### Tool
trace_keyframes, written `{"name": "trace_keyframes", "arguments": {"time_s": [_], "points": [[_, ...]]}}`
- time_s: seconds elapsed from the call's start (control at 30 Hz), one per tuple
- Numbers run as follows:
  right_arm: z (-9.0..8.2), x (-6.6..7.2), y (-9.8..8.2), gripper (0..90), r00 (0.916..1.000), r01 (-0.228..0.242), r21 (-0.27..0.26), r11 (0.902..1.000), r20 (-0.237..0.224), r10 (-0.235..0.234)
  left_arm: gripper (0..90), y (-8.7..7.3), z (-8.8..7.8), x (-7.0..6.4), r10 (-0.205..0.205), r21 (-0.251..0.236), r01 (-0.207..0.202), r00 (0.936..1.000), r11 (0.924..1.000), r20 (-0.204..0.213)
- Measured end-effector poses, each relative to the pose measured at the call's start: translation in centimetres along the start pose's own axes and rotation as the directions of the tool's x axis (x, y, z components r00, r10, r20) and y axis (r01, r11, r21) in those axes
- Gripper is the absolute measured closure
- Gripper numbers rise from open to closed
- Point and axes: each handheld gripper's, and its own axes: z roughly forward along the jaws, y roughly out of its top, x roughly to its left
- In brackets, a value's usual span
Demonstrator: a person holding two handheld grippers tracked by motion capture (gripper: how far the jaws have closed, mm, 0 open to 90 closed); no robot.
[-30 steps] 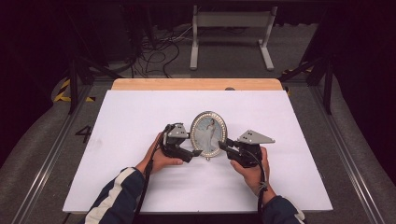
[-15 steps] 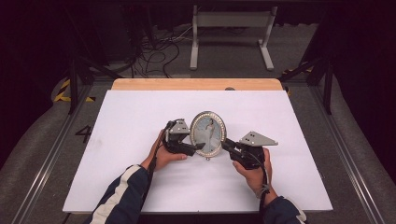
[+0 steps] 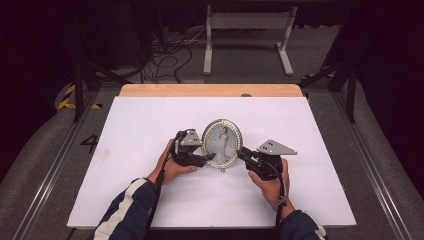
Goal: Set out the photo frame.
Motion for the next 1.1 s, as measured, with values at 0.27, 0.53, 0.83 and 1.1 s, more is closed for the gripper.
{"name": "trace_keyframes", "arguments": {"time_s": [0.27,0.53,0.83,1.1], "points": [[0.3,0.2,0.0,77.8,0.9997,-0.006,-0.009,0.9999,0.023,0.006,43.6,0.0,-0.5,-0.5,0.025,0.042,-0.024,0.9994,0.9988,-0.023],[0.8,0.0,0.1,76.6,0.9992,-0.027,-0.015,0.9995,0.03,0.027,43.3,-0.2,-0.8,-1.0,0.039,0.063,-0.037,0.9984,0.9974,-0.041],[1.4,-0.1,0.1,75.1,0.9987,-0.041,-0.014,0.9991,0.028,0.042,46.2,-0.2,-0.7,-1.5,0.057,0.09,-0.053,0.9972,0.9945,-0.048],[0.4,0.1,0.0,67.8,0.9983,-0.025,-0.033,0.9991,0.052,0.027,37.6,0.2,-1.5,-1.2,0.024,-0.014,-0.025,0.9973,0.9996,-0.07]]}}
